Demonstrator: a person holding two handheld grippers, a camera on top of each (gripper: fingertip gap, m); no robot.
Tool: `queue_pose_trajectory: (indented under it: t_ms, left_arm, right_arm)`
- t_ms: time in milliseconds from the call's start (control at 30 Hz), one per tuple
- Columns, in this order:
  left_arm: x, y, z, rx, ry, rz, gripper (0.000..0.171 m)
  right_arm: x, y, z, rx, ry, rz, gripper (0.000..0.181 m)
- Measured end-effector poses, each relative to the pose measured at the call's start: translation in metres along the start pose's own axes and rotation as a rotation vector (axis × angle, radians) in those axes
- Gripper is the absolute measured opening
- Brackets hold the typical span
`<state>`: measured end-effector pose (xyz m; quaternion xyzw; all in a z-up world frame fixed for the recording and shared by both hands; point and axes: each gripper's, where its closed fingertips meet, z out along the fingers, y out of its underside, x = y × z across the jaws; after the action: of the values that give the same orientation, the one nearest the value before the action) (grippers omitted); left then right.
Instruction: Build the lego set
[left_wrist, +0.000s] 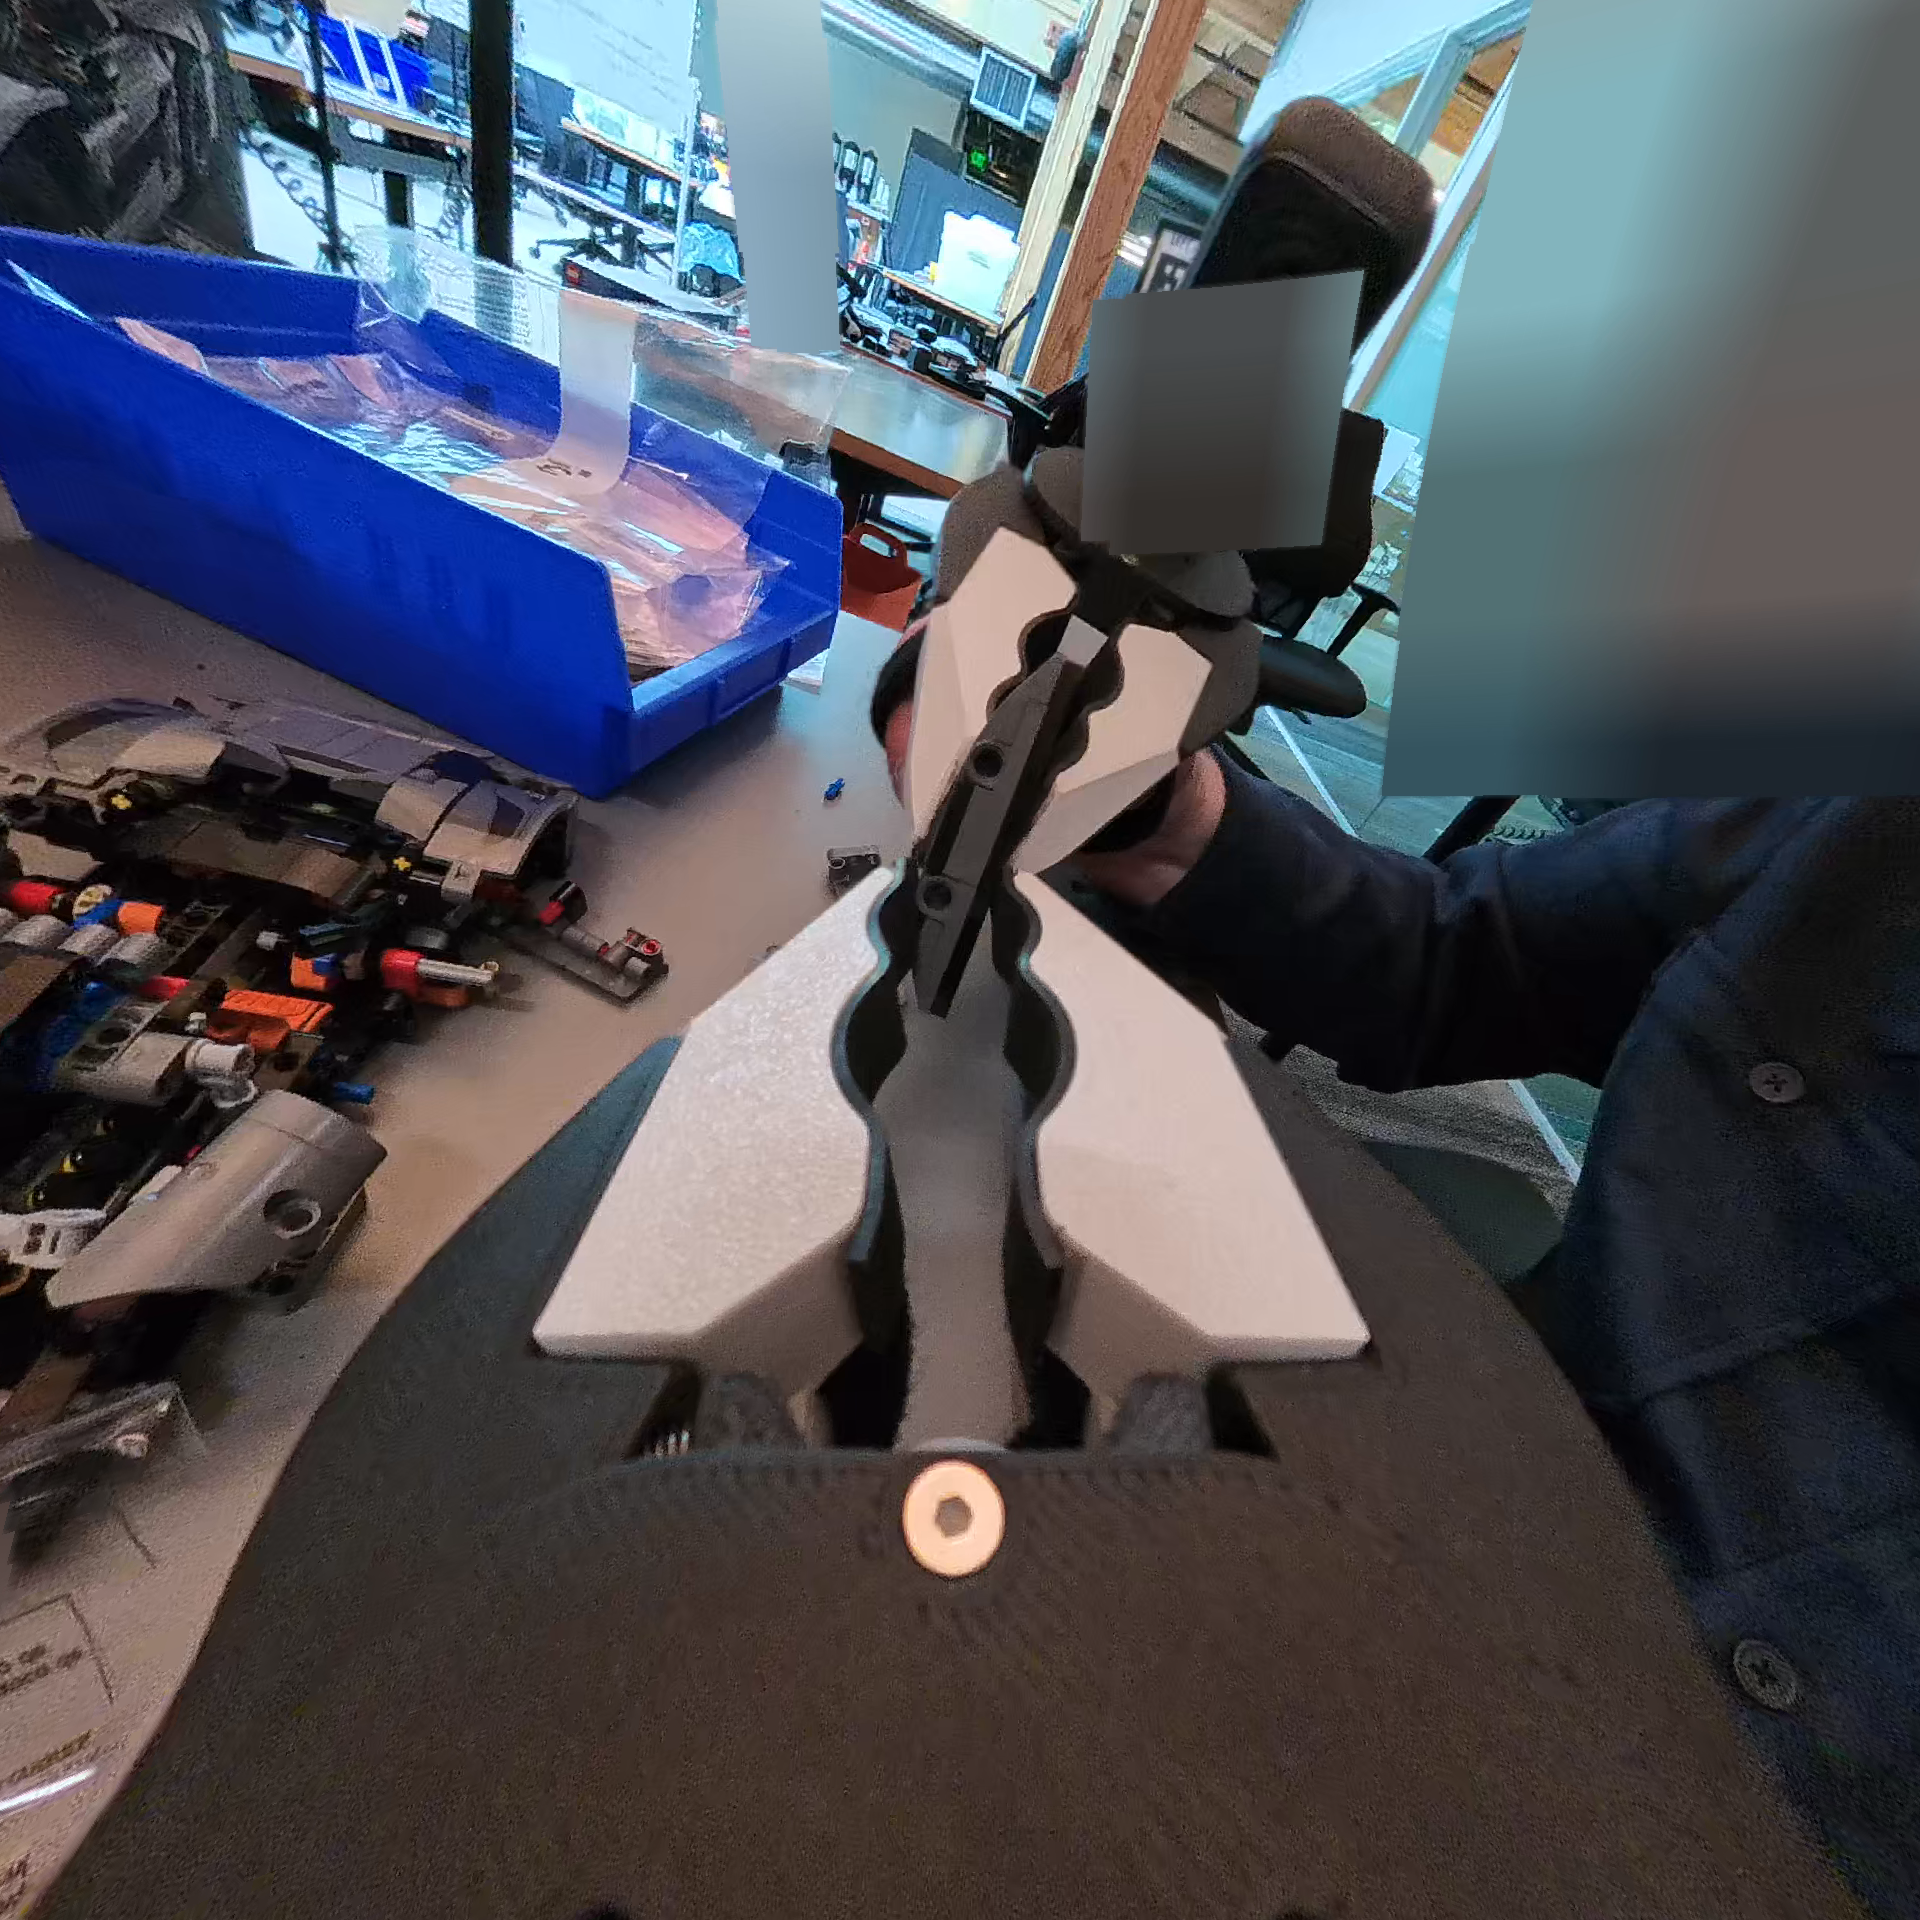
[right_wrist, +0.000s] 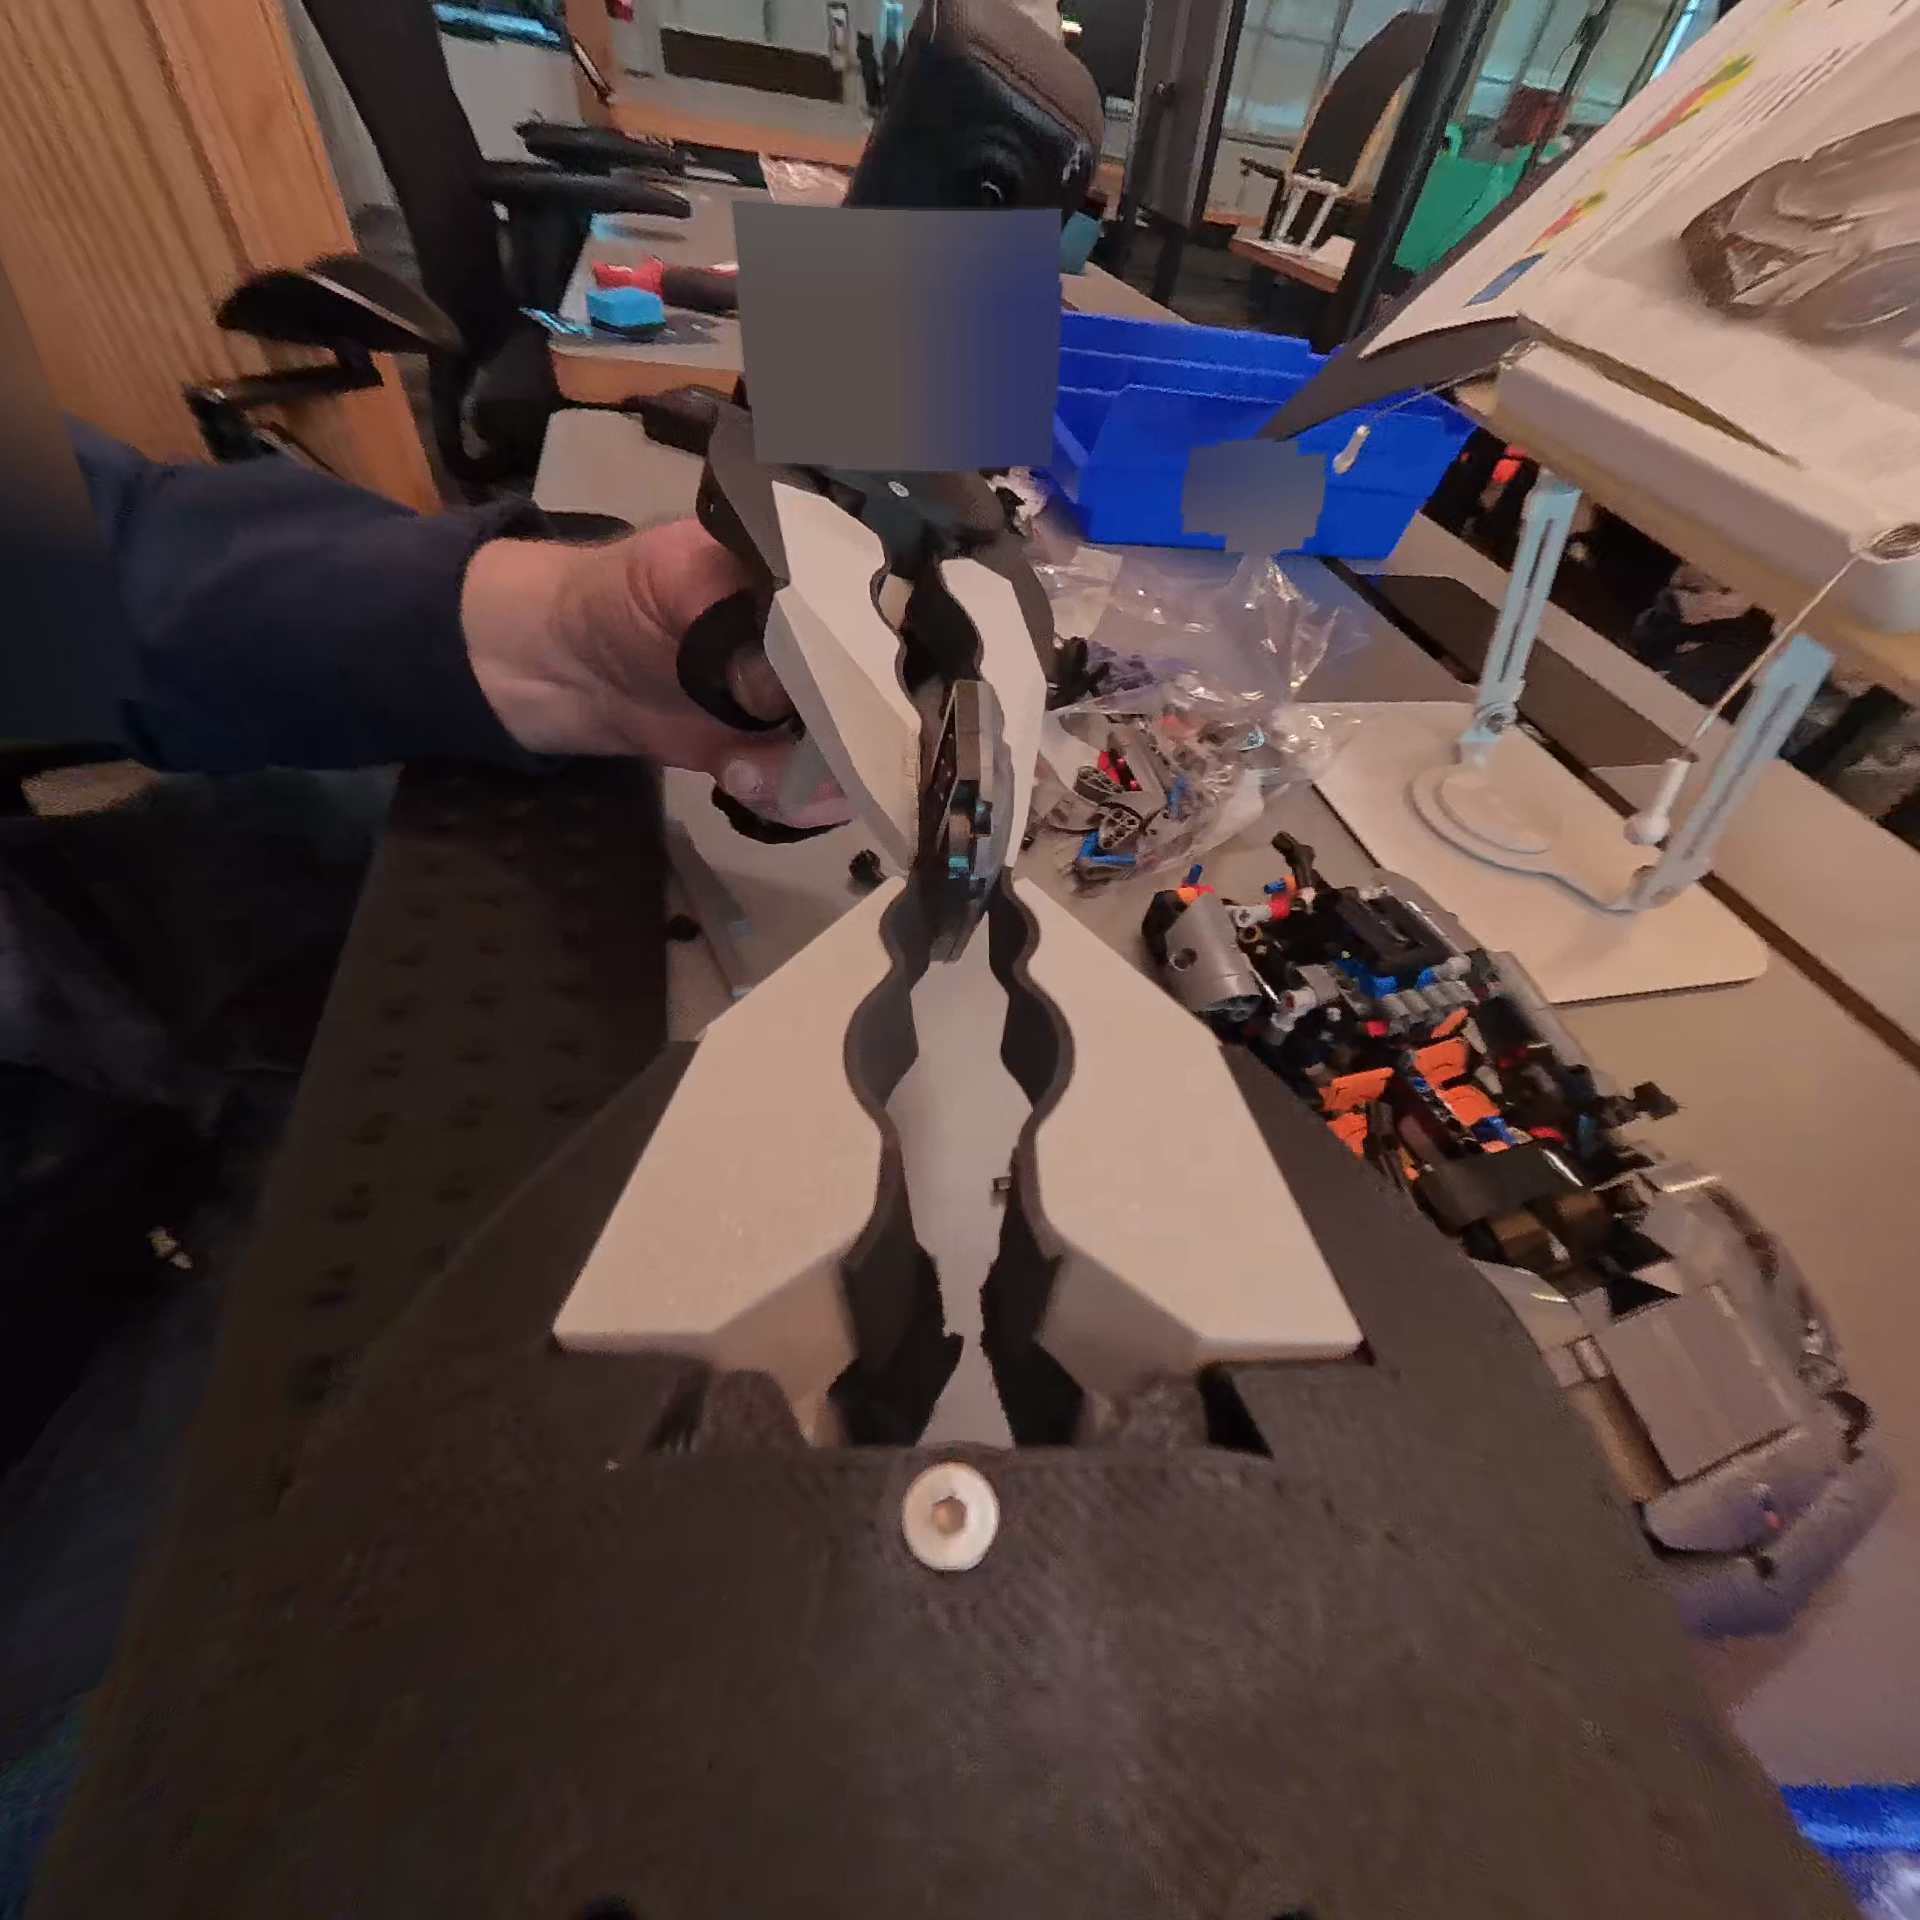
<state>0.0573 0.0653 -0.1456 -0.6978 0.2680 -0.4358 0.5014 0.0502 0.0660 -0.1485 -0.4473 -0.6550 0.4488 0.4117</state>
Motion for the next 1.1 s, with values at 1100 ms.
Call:
queue_pose_trajectory:
  t_ms: [1100]
  left_arm:
    - [-0.007,0.020,0.002,-0.153,-0.090,0.207,0.018]
  right_arm:
    - [0.003,-0.007,-0.008,0.182,-0.238,0.354,0.008]
